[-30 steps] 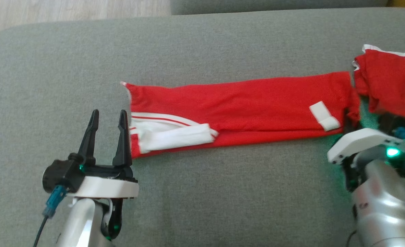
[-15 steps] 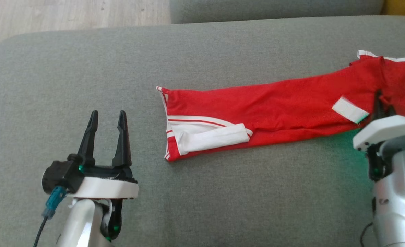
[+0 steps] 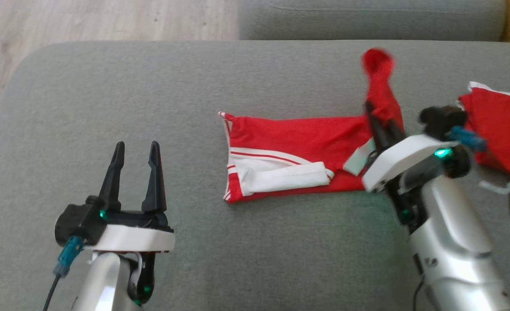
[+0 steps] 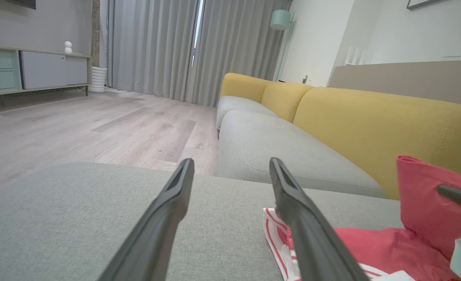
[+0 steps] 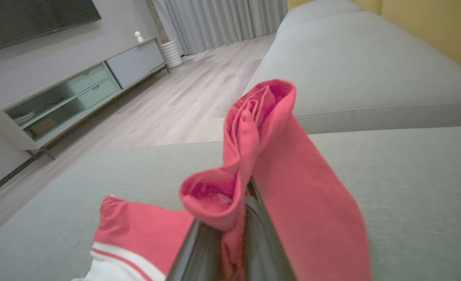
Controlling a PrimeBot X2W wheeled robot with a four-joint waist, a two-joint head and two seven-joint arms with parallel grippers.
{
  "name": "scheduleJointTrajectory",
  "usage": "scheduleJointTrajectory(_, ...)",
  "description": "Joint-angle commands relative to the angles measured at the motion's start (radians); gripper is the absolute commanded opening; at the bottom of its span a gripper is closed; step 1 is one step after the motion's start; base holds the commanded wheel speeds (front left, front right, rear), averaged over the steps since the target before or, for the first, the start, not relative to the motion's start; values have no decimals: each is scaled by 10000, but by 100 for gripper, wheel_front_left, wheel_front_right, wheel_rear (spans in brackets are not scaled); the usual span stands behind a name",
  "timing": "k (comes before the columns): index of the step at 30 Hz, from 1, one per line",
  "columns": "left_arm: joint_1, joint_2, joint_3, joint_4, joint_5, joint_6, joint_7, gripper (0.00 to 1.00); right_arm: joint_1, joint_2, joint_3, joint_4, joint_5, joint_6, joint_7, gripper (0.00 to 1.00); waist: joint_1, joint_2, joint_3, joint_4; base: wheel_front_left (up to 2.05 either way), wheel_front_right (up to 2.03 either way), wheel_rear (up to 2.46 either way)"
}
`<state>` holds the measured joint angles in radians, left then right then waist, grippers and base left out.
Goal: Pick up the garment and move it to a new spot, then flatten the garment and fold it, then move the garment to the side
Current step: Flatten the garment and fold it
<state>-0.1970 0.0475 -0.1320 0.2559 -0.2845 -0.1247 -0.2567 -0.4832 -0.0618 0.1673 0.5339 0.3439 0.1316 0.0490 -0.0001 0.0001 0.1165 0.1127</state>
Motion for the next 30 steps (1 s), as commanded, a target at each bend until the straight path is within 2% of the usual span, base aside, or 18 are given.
scheduleJointTrajectory(1,-174,31,230,-279,-99,-55,-51,100,-146,113,508,-315,225,-9,-4,0,1,-1,21,167,0,0,0)
scheduleJointTrajectory(6,-200,30,86,-255,-175,-33,-51,100,-271,114,1869,65,976,-9,-153,0,1,-1,100,582,0,0,0)
scheduleJointTrajectory(16,-327,29,-265,-218,-392,71,-51,100,-691,115,3526,1083,2048,-9,-701,0,1,-1,351,1389,0,0,0)
scheduleJointTrajectory(27,-346,28,-425,-180,-509,159,-51,100,-921,116,5391,1554,3335,-9,-1120,0,1,-1,396,1710,0,0,0)
scheduleJointTrajectory(28,-345,28,-413,-177,-511,173,-51,100,-937,116,5516,1597,3493,-9,-1207,12,1,-1,391,1688,0,0,0)
scheduleJointTrajectory(29,-344,28,-407,-173,-513,184,-51,100,-980,116,5589,1680,3583,-9,-1373,100,1,-1,386,1662,0,0,0)
scheduleJointTrajectory(30,-345,28,-417,-155,-513,185,-51,100,-1012,116,5721,1720,3712,-9,-1502,100,1,-1,367,1636,0,0,0)
